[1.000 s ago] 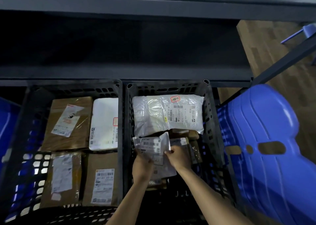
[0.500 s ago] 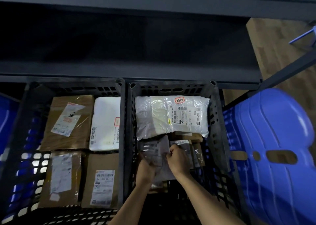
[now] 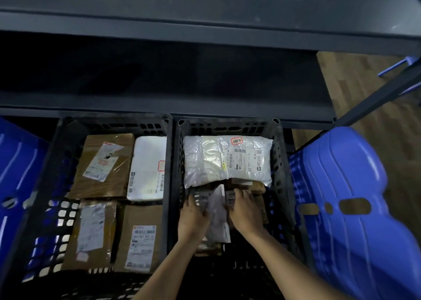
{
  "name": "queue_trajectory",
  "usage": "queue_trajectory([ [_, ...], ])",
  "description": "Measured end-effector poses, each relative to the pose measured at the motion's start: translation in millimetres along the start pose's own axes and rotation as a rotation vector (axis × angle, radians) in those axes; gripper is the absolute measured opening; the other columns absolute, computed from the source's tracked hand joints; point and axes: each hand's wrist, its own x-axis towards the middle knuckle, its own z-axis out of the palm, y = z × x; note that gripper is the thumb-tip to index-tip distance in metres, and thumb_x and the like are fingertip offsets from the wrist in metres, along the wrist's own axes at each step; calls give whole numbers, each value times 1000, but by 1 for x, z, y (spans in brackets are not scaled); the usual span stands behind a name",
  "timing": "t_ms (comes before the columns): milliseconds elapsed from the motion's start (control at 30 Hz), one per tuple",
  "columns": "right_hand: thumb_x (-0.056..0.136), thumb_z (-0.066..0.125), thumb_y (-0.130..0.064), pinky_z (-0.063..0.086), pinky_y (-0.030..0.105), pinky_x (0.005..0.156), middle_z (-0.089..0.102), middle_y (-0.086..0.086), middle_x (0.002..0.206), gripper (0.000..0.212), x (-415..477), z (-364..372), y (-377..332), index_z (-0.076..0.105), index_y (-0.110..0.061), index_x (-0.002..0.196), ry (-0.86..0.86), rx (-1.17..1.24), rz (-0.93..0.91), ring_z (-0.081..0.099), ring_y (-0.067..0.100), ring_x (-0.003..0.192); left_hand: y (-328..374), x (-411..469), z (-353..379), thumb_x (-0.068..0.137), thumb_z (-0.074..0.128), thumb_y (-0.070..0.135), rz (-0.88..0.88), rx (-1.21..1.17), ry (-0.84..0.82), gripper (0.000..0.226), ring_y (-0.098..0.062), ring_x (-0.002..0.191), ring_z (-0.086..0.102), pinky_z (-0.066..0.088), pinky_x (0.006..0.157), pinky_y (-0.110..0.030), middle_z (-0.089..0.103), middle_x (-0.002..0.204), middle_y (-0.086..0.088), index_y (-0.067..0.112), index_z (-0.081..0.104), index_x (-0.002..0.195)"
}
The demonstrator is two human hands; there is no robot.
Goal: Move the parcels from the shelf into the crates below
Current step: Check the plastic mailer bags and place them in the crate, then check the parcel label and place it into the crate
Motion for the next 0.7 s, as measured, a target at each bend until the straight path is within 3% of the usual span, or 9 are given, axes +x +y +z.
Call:
queue_trajectory([
  [67,93,51,-23,40,36,100,42,4,142,51,-1,-17,-1,34,-15,141,17,-43,-41,42,25,128,9,-7,-19,93,47,28,116,67,3,65,-28,138,33,35,110,-39,30,153,-12,5,20,148],
  [167,94,44,-13,38,37,106,39,4,145,52,-2,-49,-6,30,-13,144,80,-108,-130,38,24,130,22,-17,-54,94,45,23,308,162,98,55,-24,139,33,37,110,-37,33,153,-7,10,30,145],
  [267,99,41,-32,35,40,108,35,9,148,55,-2,-85,-16,26,-8,147,154,-144,-249,33,25,135,39,-21,-95,100,35,35,435,366,254,60,-22,147,11,12,121,-35,16,159,-7,9,17,151],
  [367,99,31,-47,15,35,119,18,11,158,67,-3,-127,-39,15,-6,151,248,-213,-360,14,26,146,62,-24,-144,99,31,42,490,582,400,69,-24,148,-4,-4,119,-36,1,161,-9,6,4,151],
  [467,98,32,-51,5,36,121,9,12,160,74,-1,-172,-75,8,-6,152,367,-256,-466,4,25,148,84,-28,-194,97,32,48,547,717,463,76,-25,148,-3,-5,119,-38,2,160,-11,3,3,151],
  [700,93,47,-52,8,38,121,15,14,159,81,3,-260,-152,14,-3,150,527,-303,-564,8,28,147,110,-36,-280,95,38,49,523,858,532,79,-27,148,2,2,121,-40,6,160,-13,1,5,150],
])
